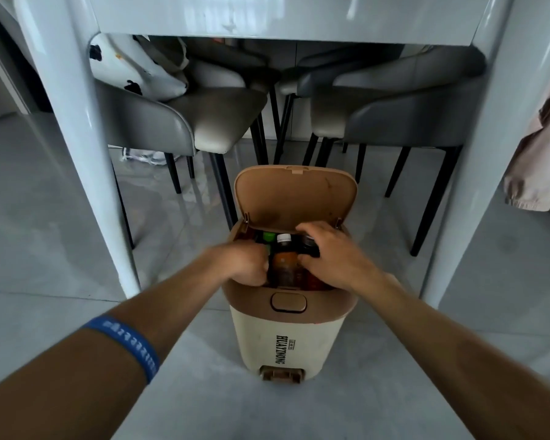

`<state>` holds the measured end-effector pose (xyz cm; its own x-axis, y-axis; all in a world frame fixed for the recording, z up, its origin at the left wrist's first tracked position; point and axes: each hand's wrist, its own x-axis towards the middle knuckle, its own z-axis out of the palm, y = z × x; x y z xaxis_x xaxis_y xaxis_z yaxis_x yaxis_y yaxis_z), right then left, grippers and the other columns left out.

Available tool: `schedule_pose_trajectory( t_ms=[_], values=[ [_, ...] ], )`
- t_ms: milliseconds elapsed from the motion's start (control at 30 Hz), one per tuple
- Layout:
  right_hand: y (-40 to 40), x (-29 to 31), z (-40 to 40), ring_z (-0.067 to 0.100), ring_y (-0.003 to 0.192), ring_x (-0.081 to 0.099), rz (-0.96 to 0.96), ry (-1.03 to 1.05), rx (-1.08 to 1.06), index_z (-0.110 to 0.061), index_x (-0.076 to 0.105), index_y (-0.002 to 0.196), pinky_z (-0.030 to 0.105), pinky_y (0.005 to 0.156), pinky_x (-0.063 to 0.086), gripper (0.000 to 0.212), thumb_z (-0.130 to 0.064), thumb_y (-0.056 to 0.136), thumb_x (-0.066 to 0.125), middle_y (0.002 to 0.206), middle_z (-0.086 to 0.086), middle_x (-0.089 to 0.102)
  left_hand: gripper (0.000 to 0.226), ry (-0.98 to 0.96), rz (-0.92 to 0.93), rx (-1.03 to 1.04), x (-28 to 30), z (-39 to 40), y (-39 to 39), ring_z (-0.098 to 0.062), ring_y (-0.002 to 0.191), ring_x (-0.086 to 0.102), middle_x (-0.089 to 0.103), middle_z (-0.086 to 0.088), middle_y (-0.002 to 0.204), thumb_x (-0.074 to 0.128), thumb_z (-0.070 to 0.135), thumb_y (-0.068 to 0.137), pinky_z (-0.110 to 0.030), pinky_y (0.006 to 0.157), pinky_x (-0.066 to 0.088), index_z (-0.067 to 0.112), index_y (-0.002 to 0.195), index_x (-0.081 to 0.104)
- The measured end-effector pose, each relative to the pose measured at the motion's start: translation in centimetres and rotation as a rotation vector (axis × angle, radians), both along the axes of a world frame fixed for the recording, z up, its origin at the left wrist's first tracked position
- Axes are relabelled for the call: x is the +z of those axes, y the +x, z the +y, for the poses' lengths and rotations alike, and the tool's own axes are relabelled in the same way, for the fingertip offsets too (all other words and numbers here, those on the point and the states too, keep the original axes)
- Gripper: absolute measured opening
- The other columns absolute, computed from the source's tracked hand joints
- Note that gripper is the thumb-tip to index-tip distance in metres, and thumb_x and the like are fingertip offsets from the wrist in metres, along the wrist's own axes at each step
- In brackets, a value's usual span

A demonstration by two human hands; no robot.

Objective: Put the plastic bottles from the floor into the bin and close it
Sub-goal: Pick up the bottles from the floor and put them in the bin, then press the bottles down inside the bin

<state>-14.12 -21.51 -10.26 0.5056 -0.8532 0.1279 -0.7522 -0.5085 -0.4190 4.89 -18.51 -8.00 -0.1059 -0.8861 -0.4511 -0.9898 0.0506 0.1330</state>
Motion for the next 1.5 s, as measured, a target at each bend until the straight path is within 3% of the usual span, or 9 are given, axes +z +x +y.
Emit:
schedule_pose_trajectory(
  t_ms=[133, 333, 433, 567, 700, 800, 1133, 1333, 1500],
  values=[
    [-0.2, -0.5, 0.3, 0.024, 0.119, 0.053, 0.034, -0.063, -0.067, -0.025, 0.053, 0.129, 0.041, 0.094, 0.047, 0.04, -0.029, 0.089, 0.06, 0.131, 0.0, 0.057, 0.027, -0.042, 0.232, -0.053, -0.8, 0.0, 0.9, -0.016, 0.1, 0.062, 0.069, 0.004, 0.107, 0.057, 0.044, 0.094, -0.034, 0.09, 0.05, 0.024, 0.101, 0.074],
    [-1.0, 2.0, 0.6, 0.026, 0.122, 0.044, -0.407, -0.546, -0.287, -0.024, 0.038, 0.138, 0.045, 0.099, 0.042, 0.06, -0.021, 0.083, 0.06, 0.143, 0.005, 0.039, 0.009, -0.694, 0.598, 0.175, 0.0, -0.1, 4.5, -0.002, 0.08, 0.061, 0.065, 0.015, 0.084, 0.065, 0.026, 0.093, -0.02, 0.067, 0.041, 0.029, 0.086, 0.069],
    [-0.6, 4.1, -0.1, 0.032, 0.138, 0.033, -0.366, -0.475, -0.314, -0.024, 0.024, 0.149, 0.054, 0.108, 0.03, 0.074, -0.032, 0.085, 0.062, 0.157, 0.008, 0.027, 0.014, -0.944, 0.758, 0.422, 0.7, 0.2, 4.6, -0.009, 0.077, 0.057, 0.065, 0.001, 0.092, 0.065, 0.022, 0.093, -0.024, 0.067, 0.042, 0.016, 0.106, 0.065],
    [-0.7, 4.6, 0.3, 0.025, 0.122, 0.049, -0.392, -0.344, -0.255, -0.023, 0.039, 0.141, 0.045, 0.104, 0.033, 0.056, -0.049, 0.093, 0.052, 0.134, 0.004, 0.055, 0.045, -0.837, 0.922, 0.395, 1.8, 1.3, 4.1, -0.015, 0.119, 0.051, 0.052, -0.003, 0.136, 0.053, 0.032, 0.1, -0.032, 0.1, 0.039, 0.026, 0.143, 0.043],
    [-2.2, 2.2, 4.2, 0.02, 0.096, 0.057, -0.308, -0.44, -0.183, -0.023, 0.059, 0.108, 0.033, 0.085, 0.029, 0.04, -0.056, 0.093, 0.04, 0.104, -0.003, 0.065, 0.037, -0.806, 0.72, 0.008, 2.2, 4.0, 3.7, 0.001, 0.103, 0.057, 0.065, 0.006, 0.112, 0.044, 0.047, 0.098, -0.01, 0.091, 0.038, 0.026, 0.122, 0.062],
    [-3.1, -1.2, 7.2, 0.023, 0.089, 0.06, -0.174, -0.468, -0.116, -0.019, 0.065, 0.097, 0.039, 0.083, 0.036, 0.038, -0.051, 0.092, 0.046, 0.101, -0.002, 0.067, 0.033, -0.81, 0.462, -0.243, -0.7, 6.8, 3.5, 0.0, 0.088, 0.058, 0.067, 0.01, 0.095, 0.044, 0.043, 0.099, -0.023, 0.085, 0.044, 0.022, 0.102, 0.069],
    [-3.5, -4.1, 8.7, 0.028, 0.103, 0.059, 0.032, -0.427, -0.04, -0.017, 0.066, 0.112, 0.044, 0.088, 0.044, 0.047, -0.055, 0.091, 0.049, 0.117, 0.002, 0.062, 0.054, -0.76, 0.411, -0.235, -5.1, 9.4, 4.5, -0.011, 0.115, 0.051, 0.059, 0.008, 0.13, 0.067, 0.055, 0.081, -0.031, 0.098, 0.044, 0.022, 0.123, 0.064],
    [-3.7, -3.6, 8.9, 0.028, 0.104, 0.06, 0.088, -0.422, -0.028, -0.016, 0.067, 0.113, 0.046, 0.089, 0.045, 0.052, -0.059, 0.089, 0.05, 0.119, 0.003, 0.062, 0.055, -0.813, 0.302, -0.274, -5.3, 9.0, 4.4, -0.017, 0.106, 0.058, 0.065, 0.001, 0.121, 0.075, 0.052, 0.076, -0.037, 0.093, 0.049, 0.017, 0.118, 0.067],
    [-3.7, -3.8, 9.8, 0.025, 0.101, 0.058, 0.028, -0.504, 0.012, -0.016, 0.062, 0.112, 0.039, 0.087, 0.043, 0.046, -0.055, 0.088, 0.054, 0.119, 0.003, 0.061, 0.053, -0.879, 0.299, -0.289, -5.7, 9.1, 2.4, -0.015, 0.091, 0.054, 0.066, 0.001, 0.106, 0.07, 0.054, 0.075, -0.024, 0.082, 0.044, 0.015, 0.109, 0.071]
  ],
)
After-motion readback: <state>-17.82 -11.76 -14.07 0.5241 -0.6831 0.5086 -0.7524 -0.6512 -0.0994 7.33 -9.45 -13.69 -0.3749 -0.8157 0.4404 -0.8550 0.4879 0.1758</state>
